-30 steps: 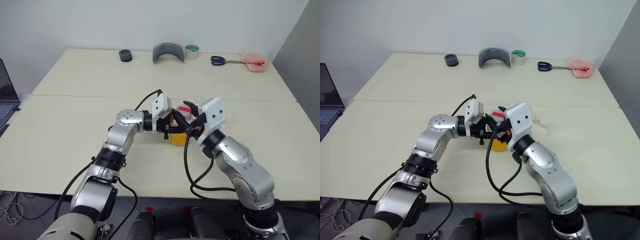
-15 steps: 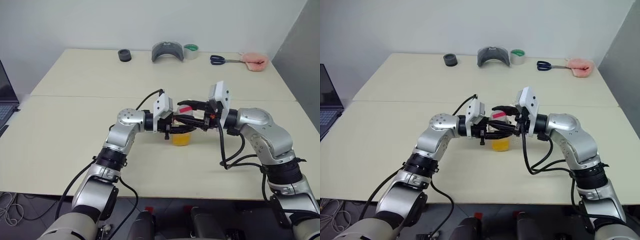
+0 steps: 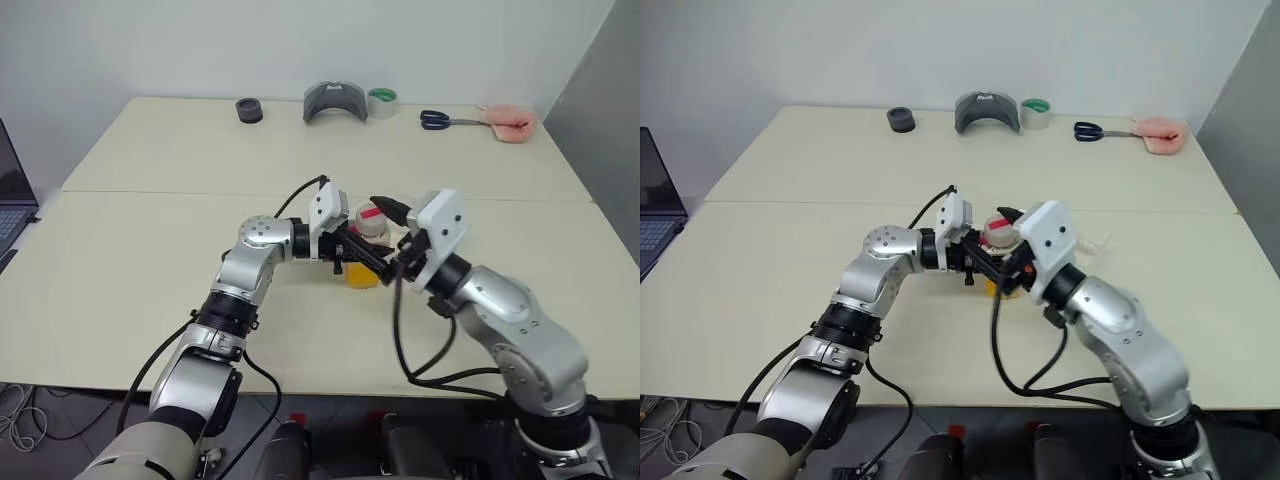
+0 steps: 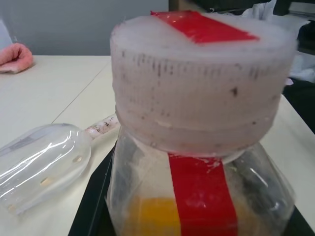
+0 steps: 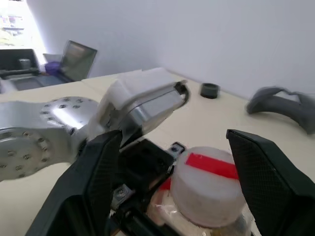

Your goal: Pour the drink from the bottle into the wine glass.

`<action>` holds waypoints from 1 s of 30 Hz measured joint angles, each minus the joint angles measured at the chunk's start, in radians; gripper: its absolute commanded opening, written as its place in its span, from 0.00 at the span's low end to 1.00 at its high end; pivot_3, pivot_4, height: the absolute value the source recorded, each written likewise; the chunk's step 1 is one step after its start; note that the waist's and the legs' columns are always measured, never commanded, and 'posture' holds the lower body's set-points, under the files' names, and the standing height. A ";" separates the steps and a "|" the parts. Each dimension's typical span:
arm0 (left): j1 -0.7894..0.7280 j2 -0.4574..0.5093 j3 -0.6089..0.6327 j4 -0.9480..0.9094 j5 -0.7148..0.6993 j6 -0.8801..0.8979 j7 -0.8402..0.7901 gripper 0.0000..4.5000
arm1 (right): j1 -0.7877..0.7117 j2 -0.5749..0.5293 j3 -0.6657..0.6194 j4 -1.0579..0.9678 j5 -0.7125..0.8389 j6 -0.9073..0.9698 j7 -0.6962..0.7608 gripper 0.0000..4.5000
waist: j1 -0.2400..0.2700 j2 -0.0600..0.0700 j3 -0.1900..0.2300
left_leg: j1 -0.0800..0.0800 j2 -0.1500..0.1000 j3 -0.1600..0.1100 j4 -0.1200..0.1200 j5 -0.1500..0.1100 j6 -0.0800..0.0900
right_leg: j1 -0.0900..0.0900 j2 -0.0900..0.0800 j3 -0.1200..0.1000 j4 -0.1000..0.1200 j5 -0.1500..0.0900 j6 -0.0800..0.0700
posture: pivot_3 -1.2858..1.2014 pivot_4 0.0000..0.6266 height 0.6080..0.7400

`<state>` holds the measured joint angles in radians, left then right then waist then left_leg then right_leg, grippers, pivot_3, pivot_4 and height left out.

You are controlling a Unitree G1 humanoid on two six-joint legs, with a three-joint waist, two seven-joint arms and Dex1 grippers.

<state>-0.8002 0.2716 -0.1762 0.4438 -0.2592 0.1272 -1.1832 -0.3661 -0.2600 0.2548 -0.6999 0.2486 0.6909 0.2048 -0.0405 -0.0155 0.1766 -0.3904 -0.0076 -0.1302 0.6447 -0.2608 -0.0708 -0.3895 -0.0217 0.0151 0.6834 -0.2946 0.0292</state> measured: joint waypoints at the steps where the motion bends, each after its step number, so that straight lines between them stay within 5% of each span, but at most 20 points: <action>1: -0.001 0.000 0.004 0.005 0.001 0.000 0.003 0.39 | 0.001 0.007 0.016 0.001 -0.024 -0.007 -0.016 0.80 | 0.000 0.000 0.000 | 0.000 0.000 0.000 0.000 0.000 0.000 | 0.000 0.000 0.000 0.000 0.000 0.000 | 0.52 0.24 1.00; 12: -0.009 -0.008 0.011 0.020 0.009 -0.006 0.011 0.39 | 0.050 0.064 0.022 -0.002 -0.101 -0.003 -0.056 0.80 | 0.002 0.000 0.000 | 0.000 0.000 0.000 0.000 0.000 0.000 | 0.000 0.000 0.000 0.000 0.000 0.000 | 0.52 0.24 1.00; 23: -0.009 -0.006 0.006 0.019 0.016 -0.024 -0.006 0.39 | 0.079 0.023 -0.123 -0.104 0.035 0.093 0.013 0.80 | 0.000 0.000 0.000 | 0.000 0.000 0.000 0.000 -0.001 0.003 | 0.000 0.000 0.000 0.000 0.000 0.000 | 0.52 0.24 1.00; 30: -0.009 -0.005 0.006 0.019 0.023 -0.025 -0.006 0.39 | 0.067 0.048 -0.083 -0.085 0.024 0.101 -0.015 0.80 | -0.001 0.000 0.000 | 0.000 0.000 0.000 0.000 -0.001 0.002 | 0.000 0.000 0.000 0.000 0.000 0.000 | 0.52 0.24 1.00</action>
<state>-0.8095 0.2667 -0.1698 0.4632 -0.2360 0.1020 -1.1891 -0.2986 -0.2124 0.1716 -0.7853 0.2723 0.7923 0.1894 -0.0416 -0.0155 0.1766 -0.3903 -0.0074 -0.1305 0.6447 -0.2622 -0.0683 -0.3892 -0.0214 0.0149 0.6835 -0.2945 0.0291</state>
